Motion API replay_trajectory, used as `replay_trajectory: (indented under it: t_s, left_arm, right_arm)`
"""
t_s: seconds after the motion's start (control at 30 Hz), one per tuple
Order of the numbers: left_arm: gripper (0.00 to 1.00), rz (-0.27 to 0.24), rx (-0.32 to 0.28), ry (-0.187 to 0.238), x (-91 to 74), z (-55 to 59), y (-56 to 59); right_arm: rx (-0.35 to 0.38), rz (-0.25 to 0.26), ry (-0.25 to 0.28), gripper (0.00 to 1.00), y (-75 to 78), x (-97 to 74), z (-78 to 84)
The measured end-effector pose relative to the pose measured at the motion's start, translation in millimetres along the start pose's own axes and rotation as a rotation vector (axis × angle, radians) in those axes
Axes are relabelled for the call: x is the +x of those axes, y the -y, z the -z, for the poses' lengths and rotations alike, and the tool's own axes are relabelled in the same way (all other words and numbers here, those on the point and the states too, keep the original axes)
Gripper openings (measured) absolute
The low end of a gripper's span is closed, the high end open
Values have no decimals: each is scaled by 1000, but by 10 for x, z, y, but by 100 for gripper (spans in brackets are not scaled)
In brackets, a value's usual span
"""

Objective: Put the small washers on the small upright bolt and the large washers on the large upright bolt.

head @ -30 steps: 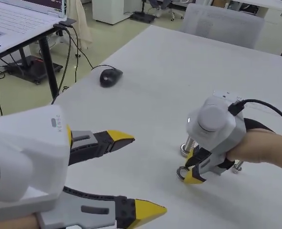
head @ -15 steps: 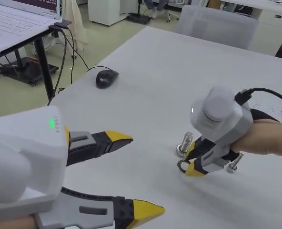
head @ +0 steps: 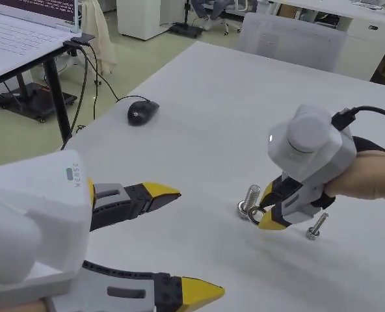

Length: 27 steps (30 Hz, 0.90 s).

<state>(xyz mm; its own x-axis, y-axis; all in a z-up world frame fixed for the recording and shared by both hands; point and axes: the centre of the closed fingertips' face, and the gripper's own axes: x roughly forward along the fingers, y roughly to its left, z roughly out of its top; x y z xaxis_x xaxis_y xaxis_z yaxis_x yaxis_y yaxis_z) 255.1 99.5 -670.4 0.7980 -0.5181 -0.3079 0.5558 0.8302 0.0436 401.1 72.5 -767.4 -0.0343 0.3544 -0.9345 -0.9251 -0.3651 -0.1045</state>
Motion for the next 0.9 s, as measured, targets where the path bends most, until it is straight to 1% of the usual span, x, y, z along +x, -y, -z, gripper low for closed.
replay_trajectory:
  t_s: [0.17,0.43,0.57,0.63,0.9]
  left_arm:
    - [66,2,1,1,1,-1,3]
    - [66,2,0,2,5,-3,-3]
    - [66,2,0,0,9,-1,-4]
    - [66,2,-2,2,10,-2,-4]
    - [66,-1,-4,1,11,0,-14]
  right_arm:
    - [-4,21,1,21,81,-83,-28]
    - [-12,46,-3,21,245,-159,-59]
    - [-12,54,-3,21,298,-168,-85]
    - [-12,57,0,21,350,-153,-85]
    - [-13,60,-4,21,373,-124,-108]
